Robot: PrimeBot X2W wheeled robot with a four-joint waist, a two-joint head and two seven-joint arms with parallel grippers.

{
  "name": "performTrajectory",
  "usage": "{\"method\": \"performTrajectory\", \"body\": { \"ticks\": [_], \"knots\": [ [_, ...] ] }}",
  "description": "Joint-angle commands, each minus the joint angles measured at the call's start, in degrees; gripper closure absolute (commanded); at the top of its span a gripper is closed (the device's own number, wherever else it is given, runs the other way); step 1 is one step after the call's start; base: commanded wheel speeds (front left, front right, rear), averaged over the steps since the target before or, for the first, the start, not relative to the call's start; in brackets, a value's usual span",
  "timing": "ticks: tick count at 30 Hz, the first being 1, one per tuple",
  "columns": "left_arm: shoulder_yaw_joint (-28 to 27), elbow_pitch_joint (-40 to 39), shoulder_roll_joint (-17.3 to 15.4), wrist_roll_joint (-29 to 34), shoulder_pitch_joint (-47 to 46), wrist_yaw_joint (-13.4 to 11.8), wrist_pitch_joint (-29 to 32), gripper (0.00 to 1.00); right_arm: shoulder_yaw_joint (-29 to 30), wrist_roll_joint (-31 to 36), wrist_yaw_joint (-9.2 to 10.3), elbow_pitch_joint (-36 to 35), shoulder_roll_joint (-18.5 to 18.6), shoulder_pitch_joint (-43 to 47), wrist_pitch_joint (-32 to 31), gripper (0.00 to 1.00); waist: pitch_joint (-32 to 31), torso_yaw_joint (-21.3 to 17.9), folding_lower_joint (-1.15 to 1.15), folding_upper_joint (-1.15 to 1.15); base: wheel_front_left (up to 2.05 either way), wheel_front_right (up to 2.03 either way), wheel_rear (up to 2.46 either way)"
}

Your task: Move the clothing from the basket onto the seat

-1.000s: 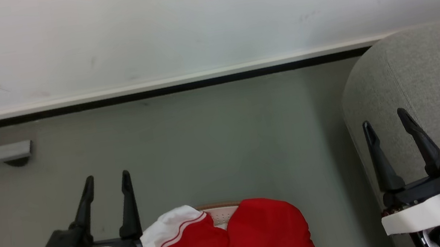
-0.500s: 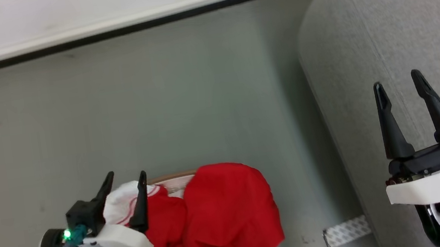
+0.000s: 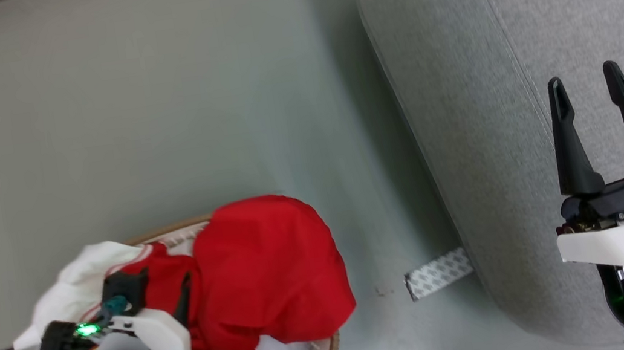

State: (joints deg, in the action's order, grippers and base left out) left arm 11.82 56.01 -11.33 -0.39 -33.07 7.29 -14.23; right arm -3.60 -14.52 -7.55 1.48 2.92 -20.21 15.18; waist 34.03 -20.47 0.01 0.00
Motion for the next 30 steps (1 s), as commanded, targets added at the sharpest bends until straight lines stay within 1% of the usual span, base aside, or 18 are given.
{"method": "performTrajectory", "body": {
  "ticks": [1, 5, 11, 19, 22, 23, 24, 25, 30],
  "knots": [
    [0.21, 1.01, -1.04, 0.60, -0.89, 0.10, 0.16, 0.00, 0.03, -0.64, 0.12, -0.40, -0.03, -1.17, -0.05, 0.00, 2.17, -1.58, -0.01, 0.00, 0.00, 0.00, 0.00],
    [2.68, 6.75, -2.79, 2.11, -3.88, 0.14, 1.09, 0.00, -0.20, -1.70, 0.12, -0.89, -0.03, -1.92, -0.05, 0.00, 4.82, -2.84, -0.01, 0.00, 0.00, 0.00, 0.00],
    [6.47, 13.06, -5.17, 4.07, -7.28, 0.20, 3.50, 0.00, -0.66, -3.10, 0.12, -1.44, -0.03, -2.97, -0.05, 0.00, 8.49, -4.68, -0.01, 0.00, 0.00, 0.00, 0.00],
    [13.28, 16.48, -6.76, 6.87, -9.76, 0.22, 8.13, 0.00, -1.18, -4.80, 0.12, -1.38, -0.03, -3.72, -0.05, 0.00, 11.86, -6.10, -0.01, 0.00, 0.00, 0.00, 0.00],
    [14.41, 17.00, -7.34, 6.52, -10.56, 0.22, 9.60, 0.00, -1.63, -5.19, 0.12, -1.75, -0.03, -4.10, -0.05, 0.00, 12.64, -6.33, -0.01, 0.00, 0.00, 0.00, 0.00],
    [14.44, 17.06, -7.31, 6.12, -10.81, 0.22, 9.73, 0.53, -1.69, -5.21, 0.12, -1.85, -0.03, -4.20, -0.05, 0.00, 12.75, -6.34, -0.01, 0.00, 0.00, 0.00, 0.00],
    [14.44, 17.08, -7.20, 5.84, -11.11, 0.22, 9.49, 0.75, -1.67, -5.24, 0.12, -1.89, -0.04, -4.26, -0.05, 0.00, 12.79, -6.30, -0.01, 0.00, 0.00, 0.00, 0.00],
    [14.57, 17.11, -7.02, 5.62, -11.25, 0.22, 9.37, 1.00, -1.62, -5.22, 0.12, -1.85, -0.03, -4.27, -0.05, 0.00, 12.76, -6.24, -0.01, 0.00, 0.00, 0.00, 0.00],
    [14.82, 17.25, -5.65, 4.28, -10.58, 0.22, 8.42, 1.00, -1.46, -4.83, 0.12, -1.02, -0.03, -4.44, -0.05, 0.00, 11.09, -5.70, -0.01, 0.00, 0.00, 0.00, 0.00]
  ]
}}
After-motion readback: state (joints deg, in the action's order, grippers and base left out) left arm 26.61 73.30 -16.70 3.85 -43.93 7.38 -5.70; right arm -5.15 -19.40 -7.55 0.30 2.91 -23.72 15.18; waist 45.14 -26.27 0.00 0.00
